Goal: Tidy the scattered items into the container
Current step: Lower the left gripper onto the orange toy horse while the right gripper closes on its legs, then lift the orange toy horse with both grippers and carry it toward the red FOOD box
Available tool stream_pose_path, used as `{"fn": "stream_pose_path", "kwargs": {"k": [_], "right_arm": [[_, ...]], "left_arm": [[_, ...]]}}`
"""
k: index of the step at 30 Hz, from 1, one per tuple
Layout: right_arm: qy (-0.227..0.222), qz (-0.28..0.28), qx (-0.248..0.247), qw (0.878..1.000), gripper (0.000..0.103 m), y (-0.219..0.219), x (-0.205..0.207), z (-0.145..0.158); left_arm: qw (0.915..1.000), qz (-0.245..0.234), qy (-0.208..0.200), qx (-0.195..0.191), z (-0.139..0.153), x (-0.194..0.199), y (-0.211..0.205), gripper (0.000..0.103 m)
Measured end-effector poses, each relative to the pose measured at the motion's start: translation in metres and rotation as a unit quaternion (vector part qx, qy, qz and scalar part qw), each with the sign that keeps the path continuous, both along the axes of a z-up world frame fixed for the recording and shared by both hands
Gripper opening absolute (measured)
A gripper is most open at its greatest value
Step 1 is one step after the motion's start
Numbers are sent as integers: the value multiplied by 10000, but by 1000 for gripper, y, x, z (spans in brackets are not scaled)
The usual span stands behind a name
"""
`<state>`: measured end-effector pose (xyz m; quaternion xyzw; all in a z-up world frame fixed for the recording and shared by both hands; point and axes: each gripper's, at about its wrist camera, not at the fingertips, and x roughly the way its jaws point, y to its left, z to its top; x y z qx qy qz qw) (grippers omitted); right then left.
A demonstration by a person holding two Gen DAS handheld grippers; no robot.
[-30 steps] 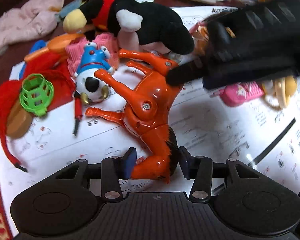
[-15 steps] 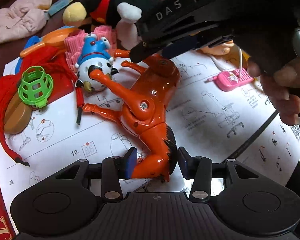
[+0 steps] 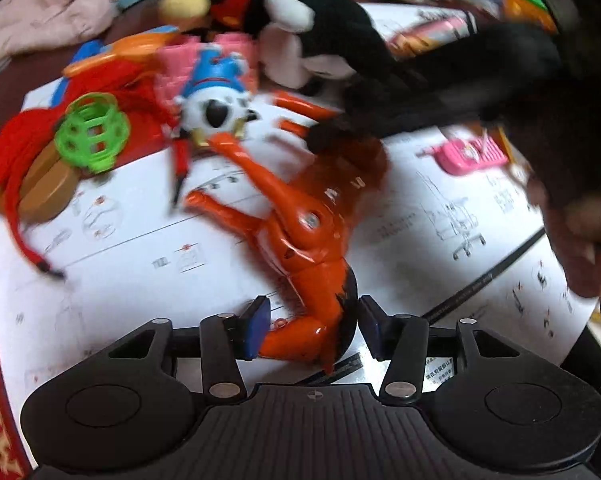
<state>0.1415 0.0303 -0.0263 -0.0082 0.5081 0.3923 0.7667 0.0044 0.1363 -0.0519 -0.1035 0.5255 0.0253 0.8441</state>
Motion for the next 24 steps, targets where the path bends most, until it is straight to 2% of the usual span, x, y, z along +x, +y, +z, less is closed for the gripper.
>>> {"fn": "stream_pose_path", "kwargs": {"k": [3, 5, 8, 12, 15, 16, 17, 19, 20, 21, 24], "right_arm": [[183, -89, -2, 9998, 40, -10, -4, -2], [273, -137, -28, 9995, 40, -15, -7, -4], [361, -243, -47, 9990, 40, -23, -12, -5], [423, -295, -53, 9987, 40, -31, -19, -4], [486, -304, -50, 9983, 41, -36, -21, -5], [500, -308, -49, 9983, 41, -37, -22, -5], [515, -318, -47, 9982, 41, -38, -23, -5], [579, -353, -30, 9977, 41, -40, -23, -6], [609, -374, -23, 9974, 41, -41, -23, -6], [623, -393, -22, 9973, 41, -41, -23, -6], [603, -418, -51, 9973, 41, -41, -25, -5]], "left_arm": [[9990, 328, -261, -156, 15, -8, 10, 65], [9976, 542, -399, -154, 23, -8, 14, 72], [9963, 720, -468, -78, 27, -2, 15, 74], [9949, 908, -442, 57, 26, 9, 10, 67], [9942, 1015, -364, -9, 24, 16, 13, 62], [9942, 1027, -306, -35, 22, 18, 13, 55], [9946, 1010, -234, -58, 18, 21, 12, 38], [9946, 1002, -213, -142, 15, 23, 13, 26], [9946, 989, -221, -232, 15, 23, 12, 15], [9948, 951, -242, -288, 15, 23, 11, 10], [9961, 831, -299, -64, 16, 22, 2, 9]]}}
